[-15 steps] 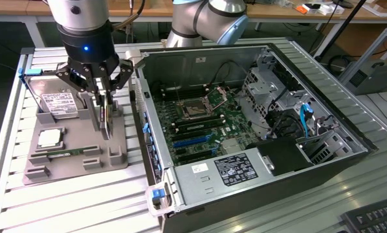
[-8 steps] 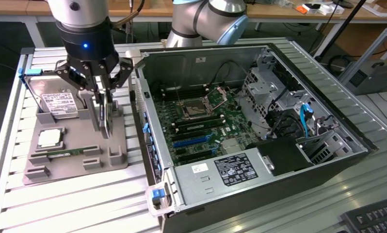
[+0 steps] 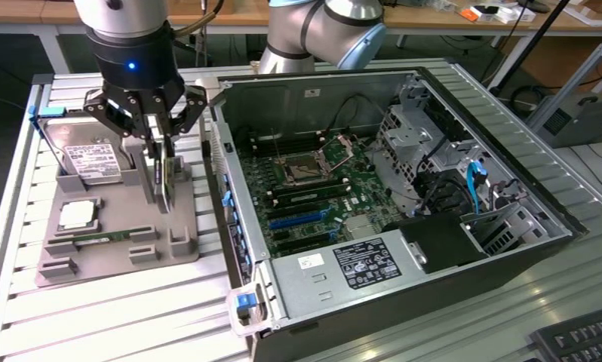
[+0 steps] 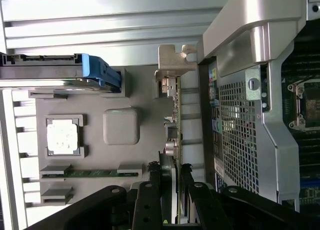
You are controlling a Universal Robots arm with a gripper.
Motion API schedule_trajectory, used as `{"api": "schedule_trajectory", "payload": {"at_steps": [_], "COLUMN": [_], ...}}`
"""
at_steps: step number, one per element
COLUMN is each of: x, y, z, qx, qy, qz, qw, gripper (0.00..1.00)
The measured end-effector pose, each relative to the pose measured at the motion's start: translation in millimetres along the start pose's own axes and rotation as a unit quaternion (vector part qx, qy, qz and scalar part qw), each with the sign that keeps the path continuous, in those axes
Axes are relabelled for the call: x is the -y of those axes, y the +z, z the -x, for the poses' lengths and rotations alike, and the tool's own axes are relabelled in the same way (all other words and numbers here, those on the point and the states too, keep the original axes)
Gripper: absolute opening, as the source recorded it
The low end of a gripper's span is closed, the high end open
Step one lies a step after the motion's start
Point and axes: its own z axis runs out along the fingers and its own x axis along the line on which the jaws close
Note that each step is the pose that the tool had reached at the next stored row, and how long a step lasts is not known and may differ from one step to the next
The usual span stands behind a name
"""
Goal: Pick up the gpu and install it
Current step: 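Pick up the gpu and move the gpu toward the slot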
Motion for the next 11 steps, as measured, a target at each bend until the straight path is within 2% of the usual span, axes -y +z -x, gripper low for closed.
{"api": "schedule_trajectory", "payload": {"at_steps": [11], "x": [-0.1], "y": [-6.9], "z": [0.2], "qx": [0.0], "qy": [0.0], "qz": [0.0], "qw": [1.0], "gripper": [0.27]}}
